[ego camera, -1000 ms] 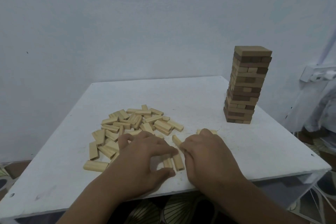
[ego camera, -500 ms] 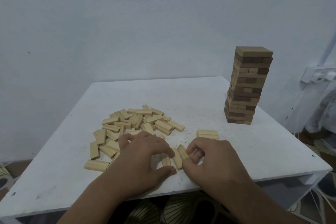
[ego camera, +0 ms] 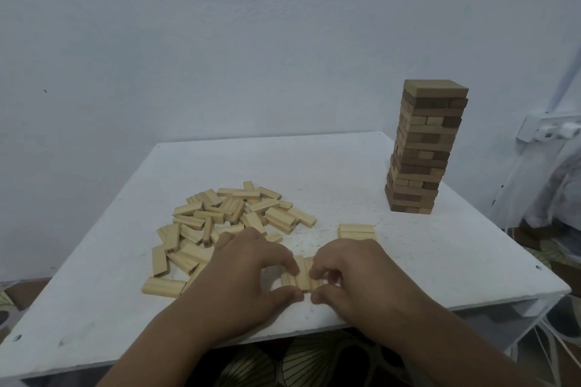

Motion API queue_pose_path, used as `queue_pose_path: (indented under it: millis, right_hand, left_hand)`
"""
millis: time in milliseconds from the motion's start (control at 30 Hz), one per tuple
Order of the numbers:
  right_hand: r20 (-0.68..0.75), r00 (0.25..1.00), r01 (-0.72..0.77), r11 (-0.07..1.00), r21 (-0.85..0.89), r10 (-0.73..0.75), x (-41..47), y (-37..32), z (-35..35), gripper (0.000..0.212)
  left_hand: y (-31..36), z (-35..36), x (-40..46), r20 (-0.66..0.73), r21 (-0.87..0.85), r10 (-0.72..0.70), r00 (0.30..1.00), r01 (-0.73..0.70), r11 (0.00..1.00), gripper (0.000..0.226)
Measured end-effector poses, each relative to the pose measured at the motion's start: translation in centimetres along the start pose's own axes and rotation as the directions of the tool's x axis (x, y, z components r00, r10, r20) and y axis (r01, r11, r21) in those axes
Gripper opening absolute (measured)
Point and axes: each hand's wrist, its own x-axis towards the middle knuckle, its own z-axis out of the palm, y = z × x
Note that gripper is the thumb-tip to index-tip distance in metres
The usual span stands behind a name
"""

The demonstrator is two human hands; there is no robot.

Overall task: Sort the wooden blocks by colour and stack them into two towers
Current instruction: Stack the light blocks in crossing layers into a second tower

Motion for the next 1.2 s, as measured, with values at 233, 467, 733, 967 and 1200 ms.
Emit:
queue_pose_path:
  millis: [233, 467, 733, 967, 1200]
  right_hand:
    - [-0.040, 0.988, 0.144, 0.988, -0.061, -0.146, -0.2, 0.3, 0.0, 0.022]
    - [-0.325, 0.922, 0.212, 0.977, -0.027, -0.209, -0.5, 3.7, -1.2, 0.007]
    - [-0.418, 0.907, 0.113, 0.983, 0.147, -0.041, -1.4, 7.5, -3.3, 0.033]
    - [-0.428, 0.903, 0.119, 0.974, 0.191, -0.026, -1.1, 8.4, -3.0, 0.033]
    - [-0.390, 0.921, 0.085, 0.969, 0.234, 0.013, -0.9, 8.7, -2.7, 0.034]
  left_hand:
    - [0.0, 0.2, 0.6, 0.003, -0.106, 0.042, 0.999, -0.042, 0.994, 0.030]
    - [2.1, 0.1, 4.1, -0.046, -0.162, 0.089, 0.995, -0.095, 0.982, 0.025]
    - [5.0, 2.1, 7.8, 0.026, -0.214, 0.049, 0.998, -0.042, 0.976, 0.055]
    - [4.8, 2.9, 8.4, 0.050, -0.198, 0.033, 0.998, -0.022, 0.980, 0.076]
    - [4.6, 3.0, 8.3, 0.002, -0.128, 0.037, 0.999, -0.036, 0.991, 0.093]
